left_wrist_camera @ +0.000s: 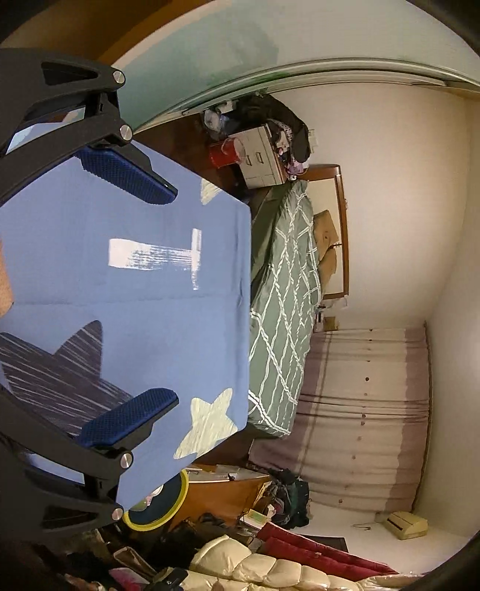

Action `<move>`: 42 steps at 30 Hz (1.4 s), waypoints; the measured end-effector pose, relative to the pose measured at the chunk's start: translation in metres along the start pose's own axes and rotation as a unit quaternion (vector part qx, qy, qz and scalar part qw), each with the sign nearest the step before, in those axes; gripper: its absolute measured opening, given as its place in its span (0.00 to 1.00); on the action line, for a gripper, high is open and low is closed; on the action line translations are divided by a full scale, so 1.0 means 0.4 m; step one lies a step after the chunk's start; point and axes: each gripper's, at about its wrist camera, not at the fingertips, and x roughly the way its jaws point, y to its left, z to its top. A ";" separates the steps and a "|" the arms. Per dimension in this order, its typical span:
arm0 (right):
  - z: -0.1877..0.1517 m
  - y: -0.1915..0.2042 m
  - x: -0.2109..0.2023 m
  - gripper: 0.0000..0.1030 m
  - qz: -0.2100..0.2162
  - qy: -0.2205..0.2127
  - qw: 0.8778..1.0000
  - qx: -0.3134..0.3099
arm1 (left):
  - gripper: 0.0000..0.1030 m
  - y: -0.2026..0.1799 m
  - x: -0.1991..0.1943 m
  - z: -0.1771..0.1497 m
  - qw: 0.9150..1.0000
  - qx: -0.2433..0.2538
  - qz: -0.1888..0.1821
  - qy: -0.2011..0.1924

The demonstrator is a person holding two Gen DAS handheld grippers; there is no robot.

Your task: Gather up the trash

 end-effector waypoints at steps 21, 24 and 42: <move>-0.017 0.027 -0.008 0.87 0.019 0.008 1.000 -0.009 | 0.95 0.004 -0.045 -0.041 1.000 -0.014 -0.001 0.010; -0.016 0.027 -0.006 0.87 0.019 0.008 1.000 -0.009 | 0.95 0.000 -0.041 -0.039 1.000 -0.014 -0.001 0.012; -0.018 0.027 -0.010 0.87 0.020 0.005 1.000 -0.006 | 0.95 -0.008 -0.043 -0.042 1.000 -0.013 -0.001 0.012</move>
